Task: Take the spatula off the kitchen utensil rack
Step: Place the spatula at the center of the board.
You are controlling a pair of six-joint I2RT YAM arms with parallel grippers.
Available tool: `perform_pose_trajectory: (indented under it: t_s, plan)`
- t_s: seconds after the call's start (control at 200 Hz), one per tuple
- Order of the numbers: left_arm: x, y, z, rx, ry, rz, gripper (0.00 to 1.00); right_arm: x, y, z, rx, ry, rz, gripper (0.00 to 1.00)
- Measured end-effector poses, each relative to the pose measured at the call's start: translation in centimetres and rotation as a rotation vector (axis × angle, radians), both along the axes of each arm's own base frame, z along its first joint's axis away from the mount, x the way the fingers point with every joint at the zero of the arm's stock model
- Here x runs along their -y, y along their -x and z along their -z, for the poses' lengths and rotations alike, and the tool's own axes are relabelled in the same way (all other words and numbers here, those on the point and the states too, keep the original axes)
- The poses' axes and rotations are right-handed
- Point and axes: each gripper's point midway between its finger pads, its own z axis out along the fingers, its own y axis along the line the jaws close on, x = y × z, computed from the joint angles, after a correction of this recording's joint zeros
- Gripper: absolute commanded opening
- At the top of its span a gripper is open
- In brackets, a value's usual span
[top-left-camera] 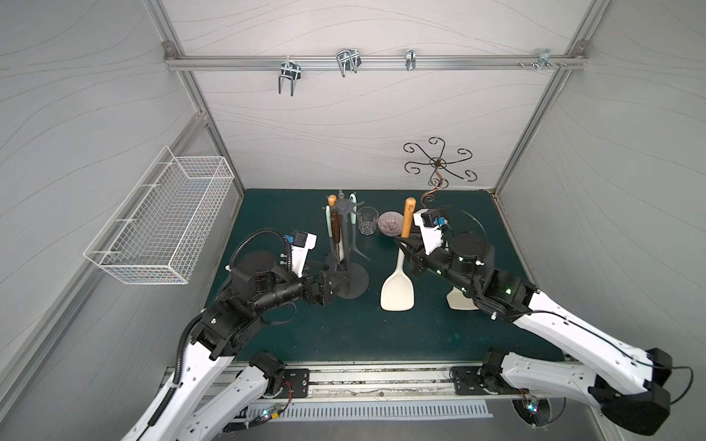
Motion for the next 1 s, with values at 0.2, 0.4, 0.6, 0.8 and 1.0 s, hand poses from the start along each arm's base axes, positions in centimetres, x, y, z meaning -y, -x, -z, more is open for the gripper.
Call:
perform_pose_trajectory:
  t_s: [0.2, 0.4, 0.6, 0.8, 1.0]
  plan:
    - [3.4, 1.0, 1.6, 0.017, -0.123, 0.062, 0.96, 3.7, -1.6, 2.3, -0.133, 0.021, 0.062, 0.00]
    - [5.5, 1.3, 3.8, 0.017, -0.219, 0.075, 0.96, 6.1, -3.4, 5.3, -0.306, 0.032, 0.101, 0.00]
    - [6.8, 1.6, 4.0, 0.045, -0.232, 0.082, 0.96, 7.1, -5.8, 9.5, -0.499, 0.048, 0.117, 0.00]
    - [7.8, 1.5, 5.3, 0.048, -0.268, 0.080, 0.96, 7.8, -8.7, 13.2, -0.677, 0.074, 0.127, 0.00]
    - [7.7, 1.3, 5.8, 0.050, -0.281, 0.068, 0.96, 7.6, -10.9, 16.7, -0.790, 0.159, 0.104, 0.00]
